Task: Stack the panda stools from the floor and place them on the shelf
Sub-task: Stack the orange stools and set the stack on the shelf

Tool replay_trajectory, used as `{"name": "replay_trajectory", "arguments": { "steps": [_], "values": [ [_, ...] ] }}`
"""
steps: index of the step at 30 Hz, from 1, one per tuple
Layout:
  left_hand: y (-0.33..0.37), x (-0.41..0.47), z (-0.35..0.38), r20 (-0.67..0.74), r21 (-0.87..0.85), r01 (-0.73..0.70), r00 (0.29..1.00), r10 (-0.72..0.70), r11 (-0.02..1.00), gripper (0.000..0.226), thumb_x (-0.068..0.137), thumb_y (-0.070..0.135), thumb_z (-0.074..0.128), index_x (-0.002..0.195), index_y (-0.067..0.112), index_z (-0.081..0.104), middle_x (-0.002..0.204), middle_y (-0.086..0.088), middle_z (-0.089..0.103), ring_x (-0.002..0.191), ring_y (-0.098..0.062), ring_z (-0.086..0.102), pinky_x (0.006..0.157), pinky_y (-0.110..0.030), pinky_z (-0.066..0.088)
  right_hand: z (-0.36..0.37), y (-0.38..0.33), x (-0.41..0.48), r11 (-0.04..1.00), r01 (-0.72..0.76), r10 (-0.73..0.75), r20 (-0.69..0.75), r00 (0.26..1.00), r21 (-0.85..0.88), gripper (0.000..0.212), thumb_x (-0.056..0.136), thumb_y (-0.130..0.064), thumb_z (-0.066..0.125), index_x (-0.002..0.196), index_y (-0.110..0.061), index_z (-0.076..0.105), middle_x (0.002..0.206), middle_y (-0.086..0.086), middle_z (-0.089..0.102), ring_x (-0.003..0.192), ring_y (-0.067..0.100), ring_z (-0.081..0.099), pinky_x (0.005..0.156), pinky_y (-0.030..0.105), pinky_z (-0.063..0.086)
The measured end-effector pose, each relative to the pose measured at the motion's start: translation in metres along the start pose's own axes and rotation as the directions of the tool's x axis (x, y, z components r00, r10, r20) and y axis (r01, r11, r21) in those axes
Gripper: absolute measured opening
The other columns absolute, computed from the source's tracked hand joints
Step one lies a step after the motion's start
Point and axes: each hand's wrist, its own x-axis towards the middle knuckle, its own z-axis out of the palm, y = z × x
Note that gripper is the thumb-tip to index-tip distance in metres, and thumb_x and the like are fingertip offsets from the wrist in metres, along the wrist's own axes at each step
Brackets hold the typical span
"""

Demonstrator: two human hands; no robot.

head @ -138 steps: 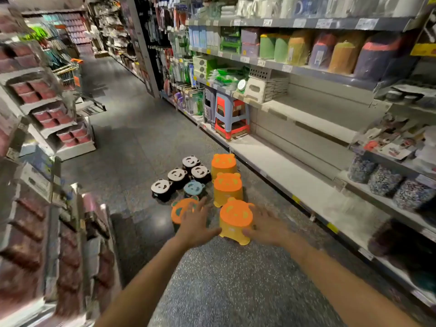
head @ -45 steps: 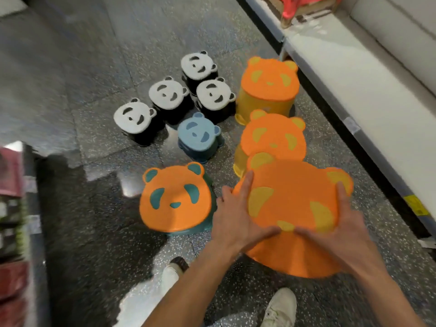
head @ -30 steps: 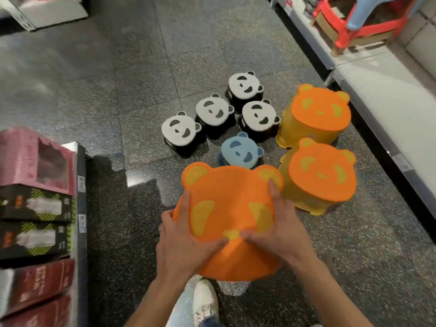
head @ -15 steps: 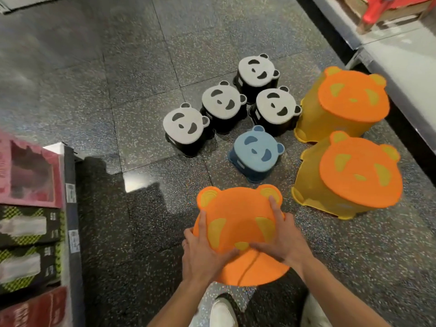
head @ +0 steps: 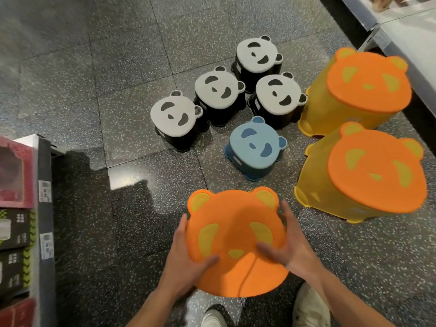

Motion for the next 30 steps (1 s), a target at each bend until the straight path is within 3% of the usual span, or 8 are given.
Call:
{"name": "replay_trajectory", "arguments": {
  "steps": [3,6,10,13,17,21,24,30],
  "values": [
    [-0.006,0.019,-0.007,0.057,-0.301,0.086,0.996,-0.072,0.950,0.116,0.052,0.085,0.086,0.152,0.051,0.037,0.154,0.006,0.055,0.125,0.001,0.064,0.098,-0.020,0.055,-0.002,0.020,0.007,0.985,-0.057,0.048,0.064,0.997,0.162,0.129,0.053,-0.077,0.091,0.152,-0.066,0.008,0.153,-0.012,0.049,0.119,0.004,0.066,0.100,0.042,0.057],
    [-0.014,0.031,-0.007,0.180,-0.482,0.193,0.976,-0.118,0.855,0.121,0.056,0.072,0.093,0.158,0.034,0.040,0.146,-0.001,0.067,0.126,-0.015,0.069,0.095,-0.030,0.060,0.001,0.033,0.018,0.932,-0.132,0.083,0.155,0.984,0.338,0.112,0.050,-0.070,0.094,0.140,-0.073,0.026,0.141,-0.007,0.063,0.112,0.011,0.073,0.094,0.043,0.061],
    [-0.028,0.031,-0.002,0.227,-0.494,0.196,0.970,-0.092,0.847,0.106,0.067,0.046,0.093,0.159,0.033,0.040,0.142,0.001,0.070,0.127,-0.022,0.070,0.094,-0.037,0.062,0.009,0.046,0.025,0.920,-0.140,0.101,0.123,0.987,0.366,0.100,0.042,-0.072,0.095,0.117,-0.091,0.032,0.132,-0.013,0.063,0.110,0.016,0.072,0.090,0.043,0.061],
    [-0.036,0.024,0.000,0.190,-0.511,0.199,0.975,-0.116,0.836,0.107,0.063,0.052,0.096,0.155,0.036,0.045,0.139,0.001,0.071,0.122,-0.021,0.072,0.090,-0.034,0.063,0.014,0.052,0.023,0.913,-0.118,0.079,0.115,0.990,0.390,0.102,0.045,-0.067,0.098,0.121,-0.091,0.034,0.131,-0.012,0.067,0.106,0.011,0.075,0.083,0.037,0.063],
    [-0.042,0.016,0.003,0.187,-0.486,0.170,0.978,-0.089,0.857,0.107,0.054,0.066,0.097,0.148,0.051,0.047,0.133,0.010,0.073,0.119,-0.018,0.073,0.092,-0.041,0.064,0.014,0.055,0.011,0.936,-0.103,0.073,0.102,0.992,0.336,0.107,0.049,-0.070,0.096,0.128,-0.090,0.027,0.130,-0.015,0.068,0.104,0.003,0.074,0.083,0.034,0.064],
    [-0.036,0.008,0.000,0.156,-0.390,0.138,0.984,-0.083,0.911,0.119,0.054,0.074,0.093,0.156,0.053,0.037,0.139,0.007,0.070,0.123,-0.019,0.071,0.105,-0.055,0.056,0.007,0.036,0.001,0.994,0.005,-0.010,0.046,0.999,0.110,0.120,0.052,-0.085,0.082,0.144,-0.081,0.005,0.123,-0.032,0.061,0.097,-0.011,0.069,0.079,0.015,0.053],
    [-0.021,-0.002,0.000,-0.024,-0.130,-0.024,0.999,0.021,0.991,0.118,0.058,0.087,0.080,0.158,0.057,0.027,0.144,0.014,0.059,0.122,-0.006,0.064,0.100,-0.037,0.055,0.006,0.022,-0.007,0.996,0.082,-0.081,0.032,0.996,-0.024,0.135,0.057,-0.088,0.077,0.153,-0.065,-0.016,0.120,-0.035,0.054,0.096,-0.008,0.065,0.084,0.023,0.051],
    [-0.015,-0.012,0.000,-0.060,-0.019,-0.085,0.995,0.084,0.996,0.128,0.061,0.083,0.082,0.161,0.062,0.005,0.158,0.004,0.049,0.131,-0.020,0.059,0.108,-0.051,0.054,0.004,0.010,-0.013,0.991,0.112,-0.109,0.050,0.993,-0.073,0.140,0.057,-0.086,0.079,0.152,-0.064,-0.021,0.131,-0.019,0.052,0.103,0.011,0.067,0.095,0.041,0.056]
  ]
}}
